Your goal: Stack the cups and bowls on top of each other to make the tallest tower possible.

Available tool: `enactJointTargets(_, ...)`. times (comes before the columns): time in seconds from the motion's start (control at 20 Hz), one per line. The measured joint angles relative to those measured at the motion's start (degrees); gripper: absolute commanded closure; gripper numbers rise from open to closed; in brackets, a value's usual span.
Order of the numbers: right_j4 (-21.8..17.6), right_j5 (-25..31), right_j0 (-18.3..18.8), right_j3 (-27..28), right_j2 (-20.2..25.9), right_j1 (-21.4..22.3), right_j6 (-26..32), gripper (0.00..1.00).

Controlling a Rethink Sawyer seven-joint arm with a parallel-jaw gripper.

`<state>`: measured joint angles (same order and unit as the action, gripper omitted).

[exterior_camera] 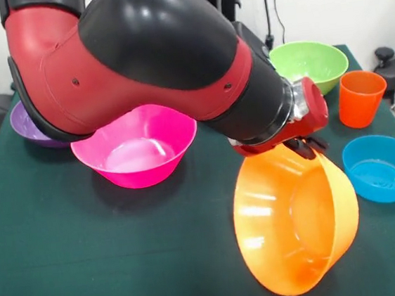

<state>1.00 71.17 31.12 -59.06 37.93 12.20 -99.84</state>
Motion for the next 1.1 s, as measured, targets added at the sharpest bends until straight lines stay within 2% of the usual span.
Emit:
enactJointTargets(0.45, 0.3, 0.0, 2.2, -1.7, 3.1, -1.5, 0.0, 1.00)
enactJointTargets(1.1, 0.5, 0.0, 2.6, -0.8, 6.2, -4.3, 0.0, 1.00)
